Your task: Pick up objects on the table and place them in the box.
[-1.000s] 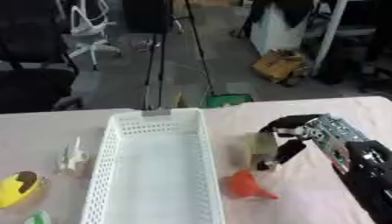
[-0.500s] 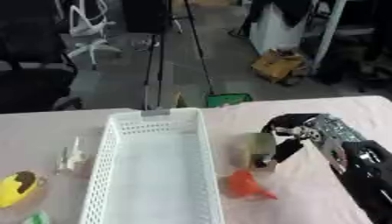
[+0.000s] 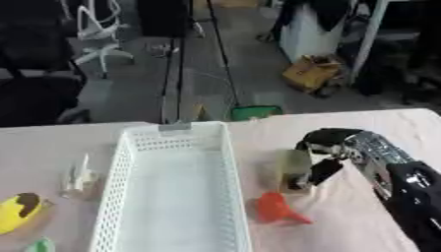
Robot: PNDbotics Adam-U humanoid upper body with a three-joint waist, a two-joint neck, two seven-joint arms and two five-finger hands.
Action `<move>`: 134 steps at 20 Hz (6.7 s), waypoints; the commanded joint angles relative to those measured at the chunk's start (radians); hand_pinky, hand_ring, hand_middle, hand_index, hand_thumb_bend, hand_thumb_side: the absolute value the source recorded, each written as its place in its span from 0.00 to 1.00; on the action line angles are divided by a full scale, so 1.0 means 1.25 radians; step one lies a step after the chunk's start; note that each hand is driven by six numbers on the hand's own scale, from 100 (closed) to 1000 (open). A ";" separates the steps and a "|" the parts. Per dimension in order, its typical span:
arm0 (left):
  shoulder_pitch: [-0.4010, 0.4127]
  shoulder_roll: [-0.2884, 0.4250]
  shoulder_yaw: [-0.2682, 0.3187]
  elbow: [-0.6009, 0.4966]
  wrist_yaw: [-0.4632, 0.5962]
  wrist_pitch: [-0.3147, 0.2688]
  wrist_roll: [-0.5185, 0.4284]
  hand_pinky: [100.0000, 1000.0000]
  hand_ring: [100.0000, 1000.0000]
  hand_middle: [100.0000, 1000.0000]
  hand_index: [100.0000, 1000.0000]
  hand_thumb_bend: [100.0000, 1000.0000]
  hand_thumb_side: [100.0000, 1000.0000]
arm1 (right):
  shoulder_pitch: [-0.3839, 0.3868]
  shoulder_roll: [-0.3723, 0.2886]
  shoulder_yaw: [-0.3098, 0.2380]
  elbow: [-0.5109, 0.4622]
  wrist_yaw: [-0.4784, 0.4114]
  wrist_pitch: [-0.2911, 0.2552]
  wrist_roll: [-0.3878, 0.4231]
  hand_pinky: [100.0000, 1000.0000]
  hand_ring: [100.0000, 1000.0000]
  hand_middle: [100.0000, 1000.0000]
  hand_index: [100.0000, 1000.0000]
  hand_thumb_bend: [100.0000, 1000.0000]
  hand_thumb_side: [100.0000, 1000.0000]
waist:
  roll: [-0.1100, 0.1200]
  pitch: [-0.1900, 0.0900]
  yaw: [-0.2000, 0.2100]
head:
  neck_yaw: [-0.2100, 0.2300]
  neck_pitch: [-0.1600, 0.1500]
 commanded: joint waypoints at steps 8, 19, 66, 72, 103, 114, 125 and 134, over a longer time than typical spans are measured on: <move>-0.013 0.012 0.005 -0.014 -0.001 -0.001 0.003 0.84 0.95 0.88 0.89 0.08 1.00 | -0.019 -0.037 0.000 -0.022 0.016 0.002 -0.032 0.91 0.91 0.47 0.65 0.47 0.70 | -0.003 -0.016 -0.003 | -0.002 -0.002; -0.010 0.013 0.005 -0.014 -0.002 -0.001 0.004 0.84 0.95 0.88 0.89 0.09 1.00 | -0.031 -0.040 0.003 -0.034 0.021 0.010 -0.049 0.91 0.90 0.40 0.57 0.40 0.70 | -0.008 -0.025 -0.010 | -0.001 0.002; -0.012 0.022 -0.004 -0.014 -0.003 -0.001 -0.009 0.84 0.95 0.88 0.90 0.11 1.00 | -0.247 0.055 0.095 -0.164 -0.115 -0.018 0.060 0.93 0.88 0.30 0.47 0.30 0.75 | -0.052 -0.077 -0.013 | 0.006 0.026; -0.016 0.016 -0.006 -0.014 -0.001 -0.002 -0.010 0.84 0.95 0.88 0.90 0.11 1.00 | -0.267 0.098 0.103 -0.144 -0.111 -0.023 0.063 0.93 0.88 0.28 0.46 0.30 0.75 | -0.051 -0.074 -0.002 | -0.002 0.026; -0.032 -0.005 -0.010 -0.014 0.004 -0.001 -0.011 0.84 0.95 0.87 0.89 0.09 1.00 | -0.250 0.182 0.118 -0.028 -0.068 -0.072 0.012 0.95 0.94 0.59 0.73 0.46 0.91 | -0.027 -0.033 0.036 | -0.025 0.027; -0.042 -0.015 -0.010 -0.014 0.007 -0.002 -0.010 0.84 0.95 0.87 0.89 0.09 1.00 | -0.223 0.183 0.105 0.030 -0.045 -0.089 -0.004 0.95 0.95 0.62 0.76 0.46 0.93 | -0.024 -0.018 0.051 | -0.032 0.024; -0.046 -0.014 -0.011 -0.014 0.007 -0.002 -0.012 0.84 0.95 0.87 0.89 0.09 1.00 | -0.220 0.166 0.100 0.027 -0.094 -0.103 0.056 1.00 1.00 0.90 1.00 0.71 0.99 | -0.025 -0.018 0.049 | -0.030 0.030; -0.043 -0.012 -0.011 -0.014 0.006 0.000 -0.012 0.84 0.95 0.87 0.89 0.09 1.00 | -0.223 0.153 0.094 -0.013 -0.118 -0.088 0.078 1.00 1.00 0.92 1.00 0.69 0.98 | -0.024 -0.022 0.045 | -0.032 0.027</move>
